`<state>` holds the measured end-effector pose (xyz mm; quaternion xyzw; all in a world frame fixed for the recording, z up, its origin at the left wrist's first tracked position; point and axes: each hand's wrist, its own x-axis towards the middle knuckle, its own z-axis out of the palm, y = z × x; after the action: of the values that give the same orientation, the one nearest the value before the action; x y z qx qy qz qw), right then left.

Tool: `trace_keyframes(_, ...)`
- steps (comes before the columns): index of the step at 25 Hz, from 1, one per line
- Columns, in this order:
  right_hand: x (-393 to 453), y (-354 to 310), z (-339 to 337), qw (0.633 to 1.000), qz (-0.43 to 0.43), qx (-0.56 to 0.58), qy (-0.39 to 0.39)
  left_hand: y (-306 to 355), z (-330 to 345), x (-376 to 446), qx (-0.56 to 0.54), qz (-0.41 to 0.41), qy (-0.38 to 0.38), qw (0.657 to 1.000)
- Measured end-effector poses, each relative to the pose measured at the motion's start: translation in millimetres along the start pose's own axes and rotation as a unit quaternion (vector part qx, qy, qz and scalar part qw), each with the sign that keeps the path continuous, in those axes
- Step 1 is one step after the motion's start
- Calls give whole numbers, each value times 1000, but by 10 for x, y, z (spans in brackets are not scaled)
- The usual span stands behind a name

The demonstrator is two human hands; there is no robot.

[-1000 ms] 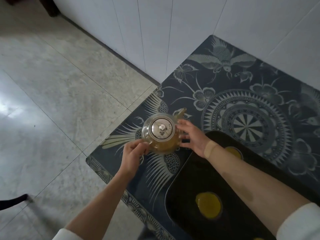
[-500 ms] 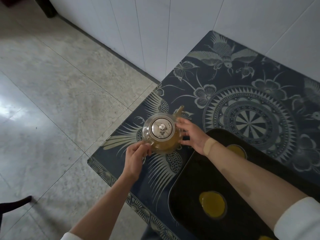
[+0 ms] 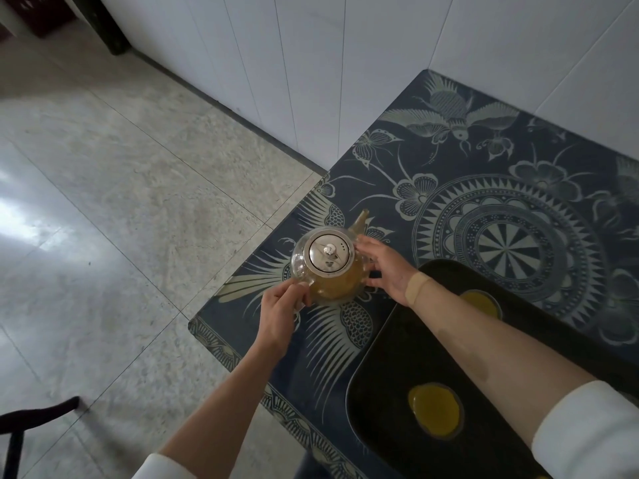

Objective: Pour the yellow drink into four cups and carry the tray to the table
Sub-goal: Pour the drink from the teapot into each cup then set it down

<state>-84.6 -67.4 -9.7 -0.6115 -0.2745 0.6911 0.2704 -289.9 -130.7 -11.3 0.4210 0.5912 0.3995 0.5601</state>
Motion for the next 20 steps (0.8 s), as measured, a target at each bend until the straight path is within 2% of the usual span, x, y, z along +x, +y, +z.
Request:
trace_keyframes(8,-321,-59,-39,998,-33,-33,46,31,14,-137,95,-4,38,995)
trace_keyframes(13,-841,-141,-301,994,-79,-22,67,106,-1,-398,123,85,155,976)
trace_keyframes(17,-1289,-82,-634,989,-111,-12,100,254,233,-628,161,188,82,965)
trace_keyframes(20,-1704,80,-965,978,-141,-4,153,431,549,-764,197,244,54,948)
